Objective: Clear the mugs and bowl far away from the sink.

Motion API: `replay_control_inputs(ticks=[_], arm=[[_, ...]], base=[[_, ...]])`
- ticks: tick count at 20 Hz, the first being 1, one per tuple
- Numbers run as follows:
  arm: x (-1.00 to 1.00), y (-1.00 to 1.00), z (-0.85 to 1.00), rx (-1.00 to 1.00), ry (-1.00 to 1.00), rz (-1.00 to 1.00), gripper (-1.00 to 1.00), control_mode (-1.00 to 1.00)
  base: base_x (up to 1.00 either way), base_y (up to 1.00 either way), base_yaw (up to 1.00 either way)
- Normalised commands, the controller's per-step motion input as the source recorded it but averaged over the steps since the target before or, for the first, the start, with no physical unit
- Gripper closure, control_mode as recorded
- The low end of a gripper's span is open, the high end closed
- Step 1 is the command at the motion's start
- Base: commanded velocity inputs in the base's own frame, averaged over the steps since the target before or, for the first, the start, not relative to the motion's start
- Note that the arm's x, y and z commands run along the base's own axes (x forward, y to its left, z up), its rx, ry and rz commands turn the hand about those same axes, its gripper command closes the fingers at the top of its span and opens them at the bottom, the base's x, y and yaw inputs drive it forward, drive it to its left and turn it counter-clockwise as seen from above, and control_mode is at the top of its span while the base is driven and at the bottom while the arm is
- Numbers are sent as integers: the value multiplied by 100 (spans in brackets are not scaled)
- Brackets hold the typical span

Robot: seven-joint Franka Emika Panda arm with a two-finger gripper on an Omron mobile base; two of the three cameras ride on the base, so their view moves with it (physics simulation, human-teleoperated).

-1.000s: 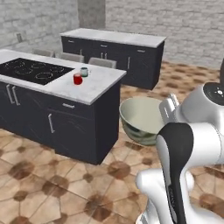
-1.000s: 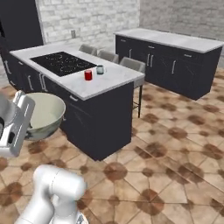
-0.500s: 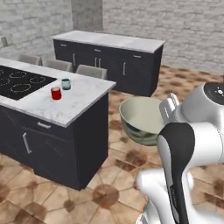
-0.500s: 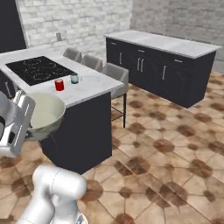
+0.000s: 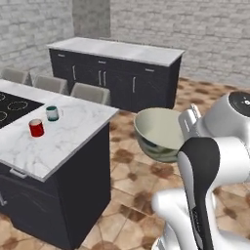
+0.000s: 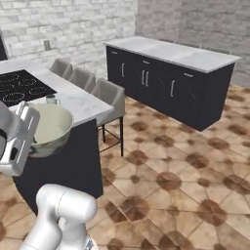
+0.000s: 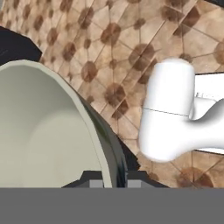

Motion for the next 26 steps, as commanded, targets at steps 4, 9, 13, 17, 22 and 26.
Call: replay_control_inputs(ticks=[4, 9, 13, 17, 22, 26], arm=[[0, 0, 0, 0, 0, 0, 100, 100], [0, 0, 0, 0, 0, 0, 100, 100], [0, 0, 0, 0, 0, 0, 100, 100], [0, 0, 0, 0, 0, 0, 100, 100], [0, 0, 0, 0, 0, 0, 100, 100], [0, 0, 0, 0, 0, 0, 100, 100]], base=[[100, 3, 0], [100, 19, 18], [100, 0, 37], [100, -8, 40], [100, -18, 53], [100, -35, 54]])
